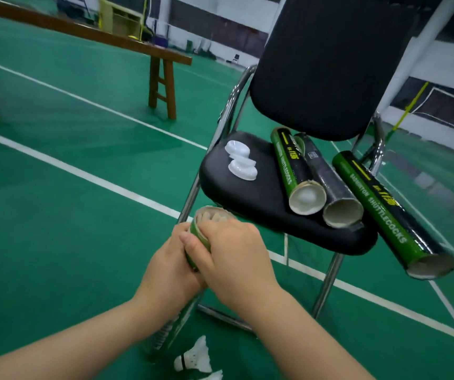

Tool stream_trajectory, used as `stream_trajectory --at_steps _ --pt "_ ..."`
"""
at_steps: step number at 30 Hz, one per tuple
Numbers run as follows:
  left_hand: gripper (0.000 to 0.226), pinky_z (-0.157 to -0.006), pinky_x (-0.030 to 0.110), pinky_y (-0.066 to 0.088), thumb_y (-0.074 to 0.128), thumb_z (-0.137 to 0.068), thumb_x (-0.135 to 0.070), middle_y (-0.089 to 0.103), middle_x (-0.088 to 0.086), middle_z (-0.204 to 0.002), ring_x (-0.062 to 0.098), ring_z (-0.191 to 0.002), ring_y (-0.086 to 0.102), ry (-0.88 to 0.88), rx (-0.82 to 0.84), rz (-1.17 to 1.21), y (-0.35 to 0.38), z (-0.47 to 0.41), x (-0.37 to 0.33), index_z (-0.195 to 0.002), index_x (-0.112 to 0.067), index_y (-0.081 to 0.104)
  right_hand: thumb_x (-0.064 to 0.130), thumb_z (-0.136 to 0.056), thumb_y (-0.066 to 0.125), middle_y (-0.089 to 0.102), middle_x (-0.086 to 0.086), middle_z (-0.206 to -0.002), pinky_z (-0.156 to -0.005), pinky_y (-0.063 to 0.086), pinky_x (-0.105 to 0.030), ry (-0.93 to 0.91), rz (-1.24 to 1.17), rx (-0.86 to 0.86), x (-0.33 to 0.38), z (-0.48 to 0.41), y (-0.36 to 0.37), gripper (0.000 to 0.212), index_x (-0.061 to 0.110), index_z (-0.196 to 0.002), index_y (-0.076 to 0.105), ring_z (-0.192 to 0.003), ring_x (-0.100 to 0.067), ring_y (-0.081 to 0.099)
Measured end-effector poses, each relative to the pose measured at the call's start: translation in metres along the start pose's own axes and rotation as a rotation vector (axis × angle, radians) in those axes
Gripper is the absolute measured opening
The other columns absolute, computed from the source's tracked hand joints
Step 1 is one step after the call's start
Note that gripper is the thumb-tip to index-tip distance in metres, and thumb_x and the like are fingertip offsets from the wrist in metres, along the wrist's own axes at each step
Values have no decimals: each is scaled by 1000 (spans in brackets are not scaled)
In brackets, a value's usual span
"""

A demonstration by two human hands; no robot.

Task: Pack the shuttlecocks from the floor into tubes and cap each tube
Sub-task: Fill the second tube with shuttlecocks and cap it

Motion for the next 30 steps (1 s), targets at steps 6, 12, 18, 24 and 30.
stream_trajectory --at_steps 6,12,18,24,30 --pt "70 -57 2 35 35 -52 -60 43 -28 -80 -12 -64 43 47 -36 -82 -6 -44 -19 -110 -22 50 47 -87 33 59 -5 -69 -56 28 -32 -34 -34 -73 -14 -35 -21 27 27 -70 31 -69 -29 53" --pt "69 -52 8 36 38 -50 -62 50 -16 -75 -7 -63 45 25 -94 -39 -11 -72 -20 -106 -22 47 40 -88 45 57 -5 -71 -59 13 -29 -81 -53 -105 -21 -64 -28 30 21 -68 33 -67 -24 44" --pt "75 -45 11 28 34 -51 -66 47 -17 -74 -2 -60 45 -12 -108 -51 -8 -92 -15 -114 -27 45 46 -87 37 63 -1 -97 -77 33 -28 -9 -197 -149 -41 -79 -19 40 16 -89 64 -89 -24 53" --pt "53 -50 18 33 76 -62 -45 55 -11 -76 0 -67 50 -183 -88 97 -1 -96 -5 -96 -25 39 47 -85 43 53 7 -109 -86 39 -27 47 -219 -67 -73 -107 -20 39 19 -110 56 -102 -10 48" --pt "58 -58 18 37 80 -63 -42 53 -17 -83 8 -77 52 -186 -90 95 2 -105 2 -99 -25 39 46 -90 45 51 -1 -120 -95 40 -43 203 -48 74 -142 -149 7 39 20 -118 51 -111 -22 48"
Point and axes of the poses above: each hand's wrist, its own z-axis away from the middle knuckle, its own y-axis out of the palm, x = y × z, the point moved 10 cm from there along -z, towards the middle knuckle
